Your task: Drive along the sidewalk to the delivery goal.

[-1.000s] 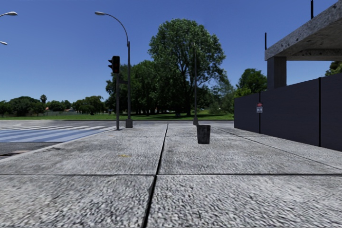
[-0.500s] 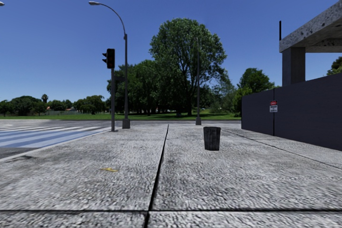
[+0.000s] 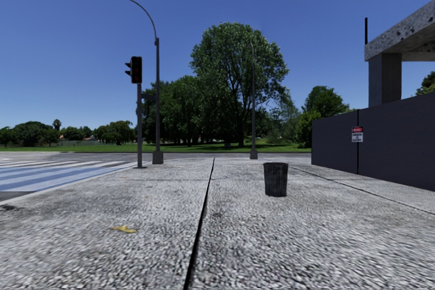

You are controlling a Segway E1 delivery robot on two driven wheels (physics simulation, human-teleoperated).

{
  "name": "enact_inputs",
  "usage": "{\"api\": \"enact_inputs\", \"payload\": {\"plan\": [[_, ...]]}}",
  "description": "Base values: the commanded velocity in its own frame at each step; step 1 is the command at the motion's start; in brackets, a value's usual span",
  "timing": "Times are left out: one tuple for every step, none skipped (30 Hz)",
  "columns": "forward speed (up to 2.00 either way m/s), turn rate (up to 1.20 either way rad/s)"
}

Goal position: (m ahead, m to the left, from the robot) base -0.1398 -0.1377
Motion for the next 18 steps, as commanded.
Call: {"api": "enact_inputs", "payload": {"plan": [[0.0, 0.0], [0.0, 0.0], [0.0, 0.0], [0.0, 0.0], [0.0, 0.0], [0.0, 0.0], [0.0, 0.0], [0.0, 0.0], [0.0, 0.0], [0.0, 0.0], [0.0, 0.0], [0.0, 0.0], [0.0, 0.0], [0.0, 0.0], [0.0, 0.0], [0.0, 0.0], [0.0, 0.0], [0.0, 0.0]]}}
